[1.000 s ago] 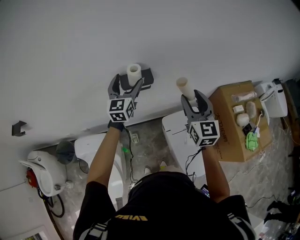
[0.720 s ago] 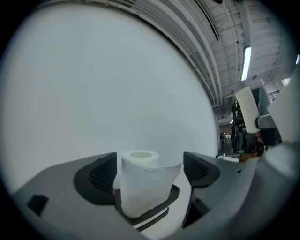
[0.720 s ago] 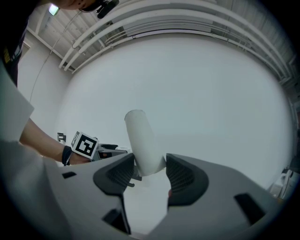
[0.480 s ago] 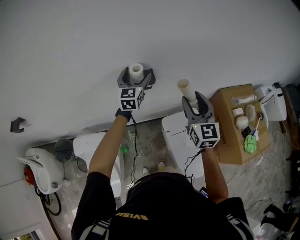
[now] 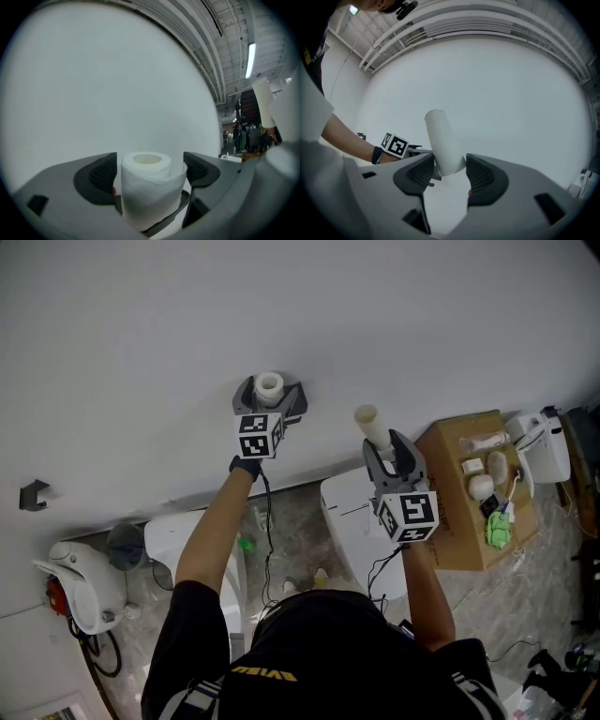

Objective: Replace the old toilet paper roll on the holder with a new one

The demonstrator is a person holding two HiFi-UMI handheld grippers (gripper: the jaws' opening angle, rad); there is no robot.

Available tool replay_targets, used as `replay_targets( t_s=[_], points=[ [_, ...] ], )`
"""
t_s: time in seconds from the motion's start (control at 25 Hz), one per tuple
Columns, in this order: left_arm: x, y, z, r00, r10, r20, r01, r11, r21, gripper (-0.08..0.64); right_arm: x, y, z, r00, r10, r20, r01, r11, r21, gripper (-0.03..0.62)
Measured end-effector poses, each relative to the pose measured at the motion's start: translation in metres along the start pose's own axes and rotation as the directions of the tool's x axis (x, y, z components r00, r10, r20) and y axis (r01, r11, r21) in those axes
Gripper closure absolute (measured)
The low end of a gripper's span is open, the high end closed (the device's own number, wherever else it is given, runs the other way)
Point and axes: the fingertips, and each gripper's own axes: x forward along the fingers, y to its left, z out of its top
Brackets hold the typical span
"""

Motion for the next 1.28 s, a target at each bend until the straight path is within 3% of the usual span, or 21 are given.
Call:
replay_targets(
  t_s=[0.24,0.32,0.84,1.28],
  points=[
    [-0.001,0.001,-0.002,1.000,-0.003,-0.006,0.003,1.000,-0.003,0.115,-0.002,0.002,0.001,1.000,0.002,0.004,-0.002,1.000,-0.002,0.379],
    [-0.003,0.000,-0.002,1.000,-0.004,-0.006,0.004,1.000,-0.008,0.262,-0.003,0.003,0.002,1.000,0.006,0.008,-0.006,1.000,-0.001,0.379],
    [-0.001,-0.009,0.004,1.000,-0.025,-0.018,0.026,0.999,0.033,0.265,-0.002,0.003,0.005,1.000,0.015,0.017,-0.015,1.000,-0.004,0.380],
    [0.004,-0.048,0.042,0.992,-0.122,0.044,0.119,0.991,0.056,0.265,-0.001,0.002,0.006,1.000,0.008,0.022,-0.008,1.000,-0.002,0.380]
  ],
)
